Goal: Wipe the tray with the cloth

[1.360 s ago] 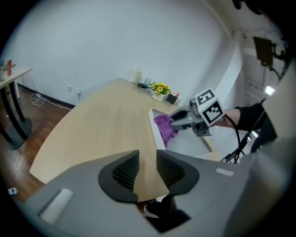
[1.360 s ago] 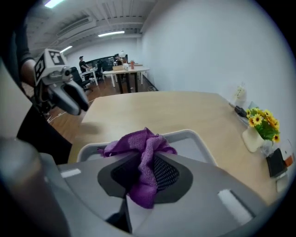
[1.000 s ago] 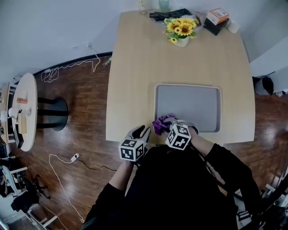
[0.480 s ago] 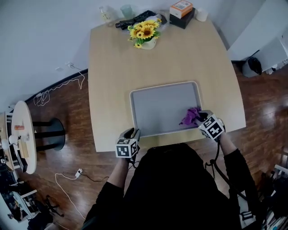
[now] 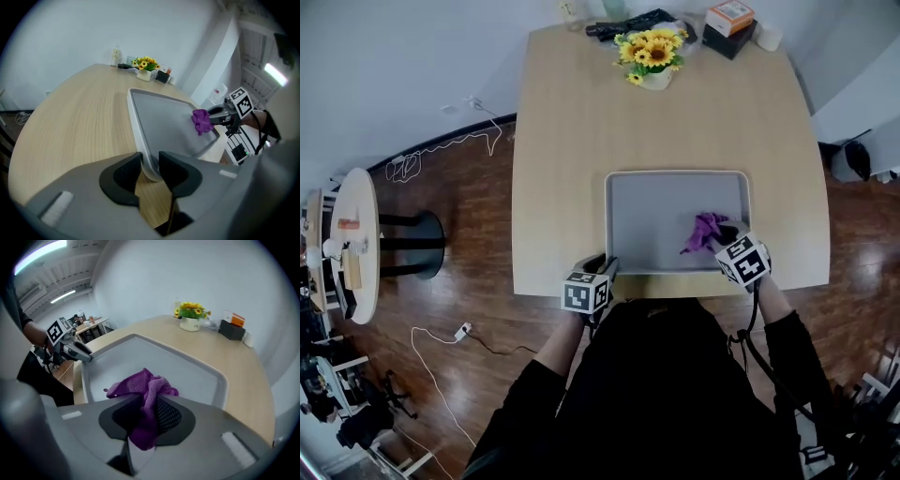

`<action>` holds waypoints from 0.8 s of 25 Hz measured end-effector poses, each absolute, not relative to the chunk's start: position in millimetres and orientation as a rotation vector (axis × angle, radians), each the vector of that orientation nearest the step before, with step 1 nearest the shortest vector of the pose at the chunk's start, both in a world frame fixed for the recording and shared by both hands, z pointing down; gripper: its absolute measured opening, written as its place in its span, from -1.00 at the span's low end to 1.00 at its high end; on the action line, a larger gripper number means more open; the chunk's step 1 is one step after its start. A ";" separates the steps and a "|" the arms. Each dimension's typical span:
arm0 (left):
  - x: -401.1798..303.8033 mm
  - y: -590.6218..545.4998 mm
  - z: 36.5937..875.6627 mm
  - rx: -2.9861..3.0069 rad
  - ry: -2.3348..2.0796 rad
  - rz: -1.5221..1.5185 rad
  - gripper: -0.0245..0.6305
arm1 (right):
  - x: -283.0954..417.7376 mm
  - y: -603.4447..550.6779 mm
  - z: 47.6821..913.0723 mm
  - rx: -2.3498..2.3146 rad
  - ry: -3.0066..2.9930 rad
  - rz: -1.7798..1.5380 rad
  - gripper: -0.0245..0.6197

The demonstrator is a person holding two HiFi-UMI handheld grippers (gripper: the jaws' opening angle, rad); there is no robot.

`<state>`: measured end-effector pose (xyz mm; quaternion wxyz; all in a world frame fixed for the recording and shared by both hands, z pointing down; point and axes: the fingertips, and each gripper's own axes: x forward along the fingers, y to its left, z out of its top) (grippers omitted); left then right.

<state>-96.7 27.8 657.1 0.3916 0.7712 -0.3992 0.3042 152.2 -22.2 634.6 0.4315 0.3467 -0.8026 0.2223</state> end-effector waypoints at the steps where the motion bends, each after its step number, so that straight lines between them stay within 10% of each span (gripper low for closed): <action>1: -96.9 28.0 656.1 1.958 -1.005 0.755 -0.61 | 127.0 -25.1 633.8 0.819 -2.023 0.520 -0.68; 11: -96.7 26.9 654.9 2.006 -0.960 0.734 -0.59 | -88.5 -29.0 633.9 0.431 -2.105 0.134 -0.69; 20: -109.9 28.3 655.3 1.978 -0.983 0.728 -0.59 | -12.4 -33.9 631.7 0.590 -2.084 0.306 -0.69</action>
